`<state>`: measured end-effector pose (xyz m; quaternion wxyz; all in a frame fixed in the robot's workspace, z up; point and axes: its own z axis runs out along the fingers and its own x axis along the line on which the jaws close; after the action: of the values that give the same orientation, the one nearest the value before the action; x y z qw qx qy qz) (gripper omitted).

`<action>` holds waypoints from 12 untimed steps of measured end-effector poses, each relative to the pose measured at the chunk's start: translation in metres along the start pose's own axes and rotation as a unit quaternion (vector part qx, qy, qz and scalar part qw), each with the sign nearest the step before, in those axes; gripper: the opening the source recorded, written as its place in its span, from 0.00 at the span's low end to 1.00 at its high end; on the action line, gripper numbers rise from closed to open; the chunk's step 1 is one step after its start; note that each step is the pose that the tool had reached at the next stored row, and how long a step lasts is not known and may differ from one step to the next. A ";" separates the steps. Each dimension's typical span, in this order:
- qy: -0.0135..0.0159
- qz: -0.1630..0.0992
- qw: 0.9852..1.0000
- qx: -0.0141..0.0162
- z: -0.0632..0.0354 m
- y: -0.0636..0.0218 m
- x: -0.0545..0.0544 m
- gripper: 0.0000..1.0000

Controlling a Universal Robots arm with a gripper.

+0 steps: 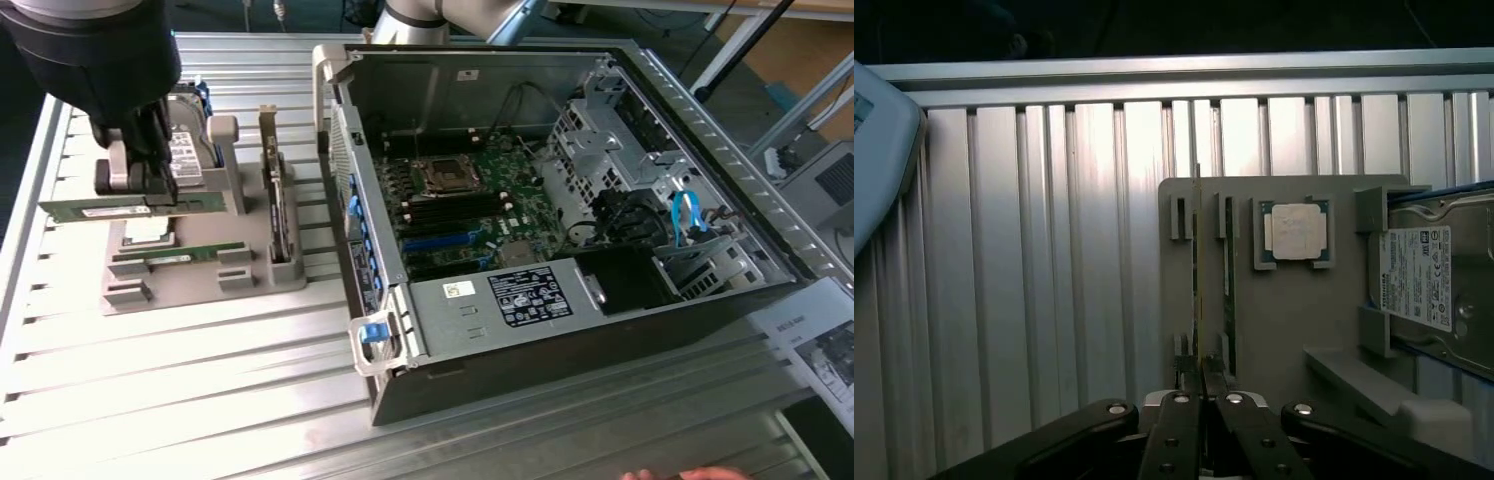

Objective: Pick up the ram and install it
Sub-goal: 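Pick up the ram and move it above insertion slot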

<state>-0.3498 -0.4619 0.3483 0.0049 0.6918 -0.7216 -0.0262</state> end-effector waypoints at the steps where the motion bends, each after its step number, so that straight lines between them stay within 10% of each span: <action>1: 0.000 0.000 1.000 0.000 -0.0021 0.0001 0.000 0.12; 12: 0.000 0.000 1.000 0.000 -0.0244 0.0010 -0.001 0.12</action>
<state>-0.3497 -0.4619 0.3727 0.0049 0.6918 -0.7216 -0.0262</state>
